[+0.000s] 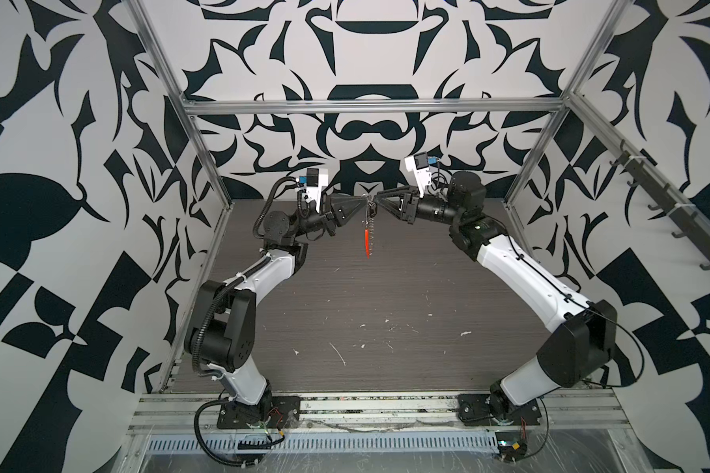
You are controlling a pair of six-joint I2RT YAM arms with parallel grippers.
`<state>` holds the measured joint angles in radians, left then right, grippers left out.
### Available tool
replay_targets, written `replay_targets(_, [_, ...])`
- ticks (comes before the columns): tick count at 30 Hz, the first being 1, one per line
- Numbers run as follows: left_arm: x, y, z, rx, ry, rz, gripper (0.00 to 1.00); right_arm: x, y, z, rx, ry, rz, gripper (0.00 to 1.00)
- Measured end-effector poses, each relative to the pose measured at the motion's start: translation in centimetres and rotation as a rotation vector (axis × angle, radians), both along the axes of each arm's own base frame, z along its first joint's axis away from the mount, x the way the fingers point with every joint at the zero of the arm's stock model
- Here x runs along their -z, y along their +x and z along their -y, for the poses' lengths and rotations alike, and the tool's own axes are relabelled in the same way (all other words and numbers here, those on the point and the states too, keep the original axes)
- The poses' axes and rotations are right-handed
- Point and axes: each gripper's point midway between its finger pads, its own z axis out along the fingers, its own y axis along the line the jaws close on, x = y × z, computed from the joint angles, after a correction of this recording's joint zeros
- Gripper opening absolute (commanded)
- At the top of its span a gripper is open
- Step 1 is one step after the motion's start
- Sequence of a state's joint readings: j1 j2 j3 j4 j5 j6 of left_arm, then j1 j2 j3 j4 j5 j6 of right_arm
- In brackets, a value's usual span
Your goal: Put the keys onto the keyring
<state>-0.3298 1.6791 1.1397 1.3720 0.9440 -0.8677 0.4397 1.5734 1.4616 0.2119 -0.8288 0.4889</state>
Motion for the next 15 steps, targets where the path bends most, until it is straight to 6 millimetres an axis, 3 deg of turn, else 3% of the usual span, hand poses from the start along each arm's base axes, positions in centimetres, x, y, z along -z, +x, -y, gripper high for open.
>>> replay_targets(15, [0.25,-0.18,0.23,0.015,0.006,-0.003,0.00,-0.08,0.47,-0.27,-0.002,0.012,-0.002,0.36])
